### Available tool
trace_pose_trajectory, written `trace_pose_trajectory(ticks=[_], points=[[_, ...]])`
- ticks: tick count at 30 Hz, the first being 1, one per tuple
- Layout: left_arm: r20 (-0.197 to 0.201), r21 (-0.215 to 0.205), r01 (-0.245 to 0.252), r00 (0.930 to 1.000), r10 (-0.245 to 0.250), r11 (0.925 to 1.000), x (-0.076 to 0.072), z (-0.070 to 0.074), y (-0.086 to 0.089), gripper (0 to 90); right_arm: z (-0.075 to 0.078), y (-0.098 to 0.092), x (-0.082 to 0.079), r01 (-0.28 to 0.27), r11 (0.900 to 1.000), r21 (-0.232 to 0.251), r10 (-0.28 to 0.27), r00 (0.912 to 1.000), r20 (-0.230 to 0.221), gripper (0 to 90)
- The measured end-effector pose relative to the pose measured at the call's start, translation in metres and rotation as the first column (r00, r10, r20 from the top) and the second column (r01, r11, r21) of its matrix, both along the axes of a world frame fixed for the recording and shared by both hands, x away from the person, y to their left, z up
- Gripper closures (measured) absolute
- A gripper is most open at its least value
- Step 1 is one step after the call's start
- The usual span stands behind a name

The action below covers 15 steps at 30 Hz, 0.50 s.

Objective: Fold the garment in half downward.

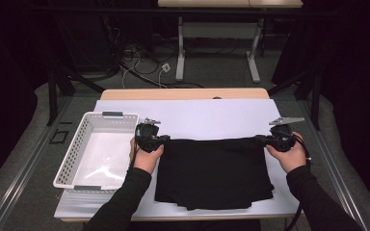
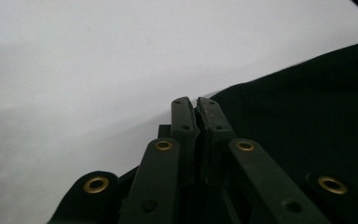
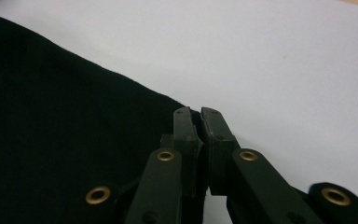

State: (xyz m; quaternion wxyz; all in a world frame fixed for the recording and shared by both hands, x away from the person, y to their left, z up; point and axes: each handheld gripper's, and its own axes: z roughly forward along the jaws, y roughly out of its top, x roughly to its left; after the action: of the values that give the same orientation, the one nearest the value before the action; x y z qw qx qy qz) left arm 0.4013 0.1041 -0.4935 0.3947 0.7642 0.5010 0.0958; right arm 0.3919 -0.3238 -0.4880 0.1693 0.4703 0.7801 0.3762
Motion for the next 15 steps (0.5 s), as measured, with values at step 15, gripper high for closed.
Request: trace_pose_trajectory(ticks=[15], points=[[0.040, -0.041, 0.047, 0.9982, -0.045, 0.9981, -0.008, 0.020, -0.009, 86.1, 0.029, -0.004, -0.008, -0.016, 1.000, -0.004, 0.016, 0.9979, 0.062, 86.0]])
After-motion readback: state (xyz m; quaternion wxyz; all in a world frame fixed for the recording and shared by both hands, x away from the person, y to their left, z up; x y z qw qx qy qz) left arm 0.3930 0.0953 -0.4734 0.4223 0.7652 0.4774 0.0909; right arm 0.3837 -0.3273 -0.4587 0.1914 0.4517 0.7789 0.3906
